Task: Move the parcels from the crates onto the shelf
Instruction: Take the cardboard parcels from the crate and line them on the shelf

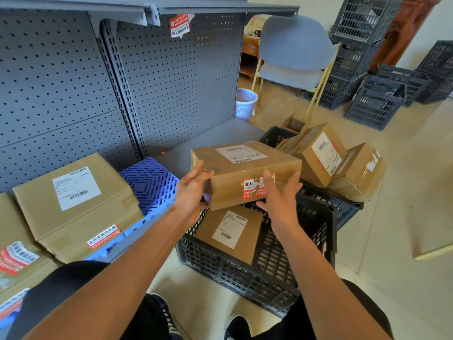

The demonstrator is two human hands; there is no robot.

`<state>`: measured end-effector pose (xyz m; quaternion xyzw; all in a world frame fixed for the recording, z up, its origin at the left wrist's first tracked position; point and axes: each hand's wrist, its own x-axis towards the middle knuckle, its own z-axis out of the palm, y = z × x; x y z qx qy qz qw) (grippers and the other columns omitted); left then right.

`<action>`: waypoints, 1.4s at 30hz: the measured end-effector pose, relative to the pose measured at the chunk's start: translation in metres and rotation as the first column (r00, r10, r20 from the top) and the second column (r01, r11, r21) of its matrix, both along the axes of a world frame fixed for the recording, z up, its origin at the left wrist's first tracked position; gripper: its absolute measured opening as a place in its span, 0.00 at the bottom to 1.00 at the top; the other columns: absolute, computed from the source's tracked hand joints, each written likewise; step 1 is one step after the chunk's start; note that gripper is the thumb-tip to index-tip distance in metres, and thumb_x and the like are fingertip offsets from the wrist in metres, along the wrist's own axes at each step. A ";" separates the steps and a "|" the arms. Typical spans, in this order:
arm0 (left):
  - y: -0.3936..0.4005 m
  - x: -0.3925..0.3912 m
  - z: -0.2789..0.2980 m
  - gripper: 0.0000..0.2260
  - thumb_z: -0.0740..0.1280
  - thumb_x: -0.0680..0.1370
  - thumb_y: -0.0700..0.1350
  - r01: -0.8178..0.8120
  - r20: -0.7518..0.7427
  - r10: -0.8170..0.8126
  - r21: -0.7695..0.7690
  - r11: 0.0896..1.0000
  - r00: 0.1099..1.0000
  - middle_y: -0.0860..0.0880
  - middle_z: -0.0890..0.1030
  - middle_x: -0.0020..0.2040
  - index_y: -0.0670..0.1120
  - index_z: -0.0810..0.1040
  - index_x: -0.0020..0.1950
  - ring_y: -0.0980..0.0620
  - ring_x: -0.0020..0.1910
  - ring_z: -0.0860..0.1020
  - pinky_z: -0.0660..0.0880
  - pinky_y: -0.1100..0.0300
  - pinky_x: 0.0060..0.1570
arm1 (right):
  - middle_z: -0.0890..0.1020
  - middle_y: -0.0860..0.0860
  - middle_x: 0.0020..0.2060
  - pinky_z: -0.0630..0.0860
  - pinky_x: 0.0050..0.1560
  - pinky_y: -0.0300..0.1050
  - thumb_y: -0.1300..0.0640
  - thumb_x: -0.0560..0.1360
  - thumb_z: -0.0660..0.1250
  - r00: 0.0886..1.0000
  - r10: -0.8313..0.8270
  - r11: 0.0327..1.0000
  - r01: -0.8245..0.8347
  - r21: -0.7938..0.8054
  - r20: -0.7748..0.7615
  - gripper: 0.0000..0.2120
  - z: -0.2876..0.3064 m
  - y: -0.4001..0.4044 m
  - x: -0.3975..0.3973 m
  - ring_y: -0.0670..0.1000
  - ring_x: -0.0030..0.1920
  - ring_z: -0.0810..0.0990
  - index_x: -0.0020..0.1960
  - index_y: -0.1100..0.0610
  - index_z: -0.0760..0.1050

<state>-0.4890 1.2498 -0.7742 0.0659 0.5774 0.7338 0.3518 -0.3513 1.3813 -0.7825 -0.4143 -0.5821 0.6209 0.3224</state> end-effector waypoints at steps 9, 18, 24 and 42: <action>0.010 0.028 -0.017 0.30 0.76 0.66 0.58 -0.029 -0.319 0.011 -0.053 0.998 0.948 0.46 0.73 0.74 0.74 0.73 0.66 0.40 0.71 0.73 0.74 0.40 0.67 | 0.34 0.44 0.80 0.70 0.70 0.68 0.25 0.61 0.73 1.000 0.022 0.990 -0.024 -0.138 -0.014 0.63 -0.017 -0.041 -0.033 0.58 0.81 0.54 0.78 0.35 0.32; -0.003 0.016 -0.025 0.38 0.70 0.74 0.66 0.051 -0.383 -0.128 -0.205 0.977 0.915 0.55 0.66 0.78 0.60 0.59 0.80 0.52 0.76 0.66 0.65 0.45 0.74 | 0.69 0.43 0.74 0.74 0.65 0.68 0.42 0.59 0.78 0.992 -0.104 0.971 0.087 -0.224 -0.065 0.53 -0.027 -0.008 -0.018 0.55 0.69 0.74 0.75 0.27 0.51; -0.030 -0.044 -0.026 0.30 0.67 0.80 0.58 -0.178 -0.417 0.053 -0.265 0.948 0.907 0.52 0.66 0.77 0.53 0.63 0.80 0.53 0.74 0.67 0.64 0.55 0.70 | 0.76 0.39 0.69 0.83 0.53 0.57 0.60 0.79 0.69 0.988 0.100 0.986 -0.115 -0.125 -0.118 0.37 -0.021 0.006 0.016 0.45 0.58 0.83 0.79 0.35 0.57; -0.047 -0.057 -0.029 0.30 0.79 0.71 0.55 -0.075 -0.033 0.070 -0.228 0.971 0.997 0.50 0.86 0.55 0.51 0.75 0.70 0.47 0.49 0.86 0.83 0.45 0.46 | 0.75 0.42 0.70 0.71 0.67 0.47 0.52 0.81 0.67 0.994 0.072 0.990 -0.082 0.114 0.086 0.25 -0.010 -0.005 0.018 0.45 0.69 0.73 0.77 0.47 0.68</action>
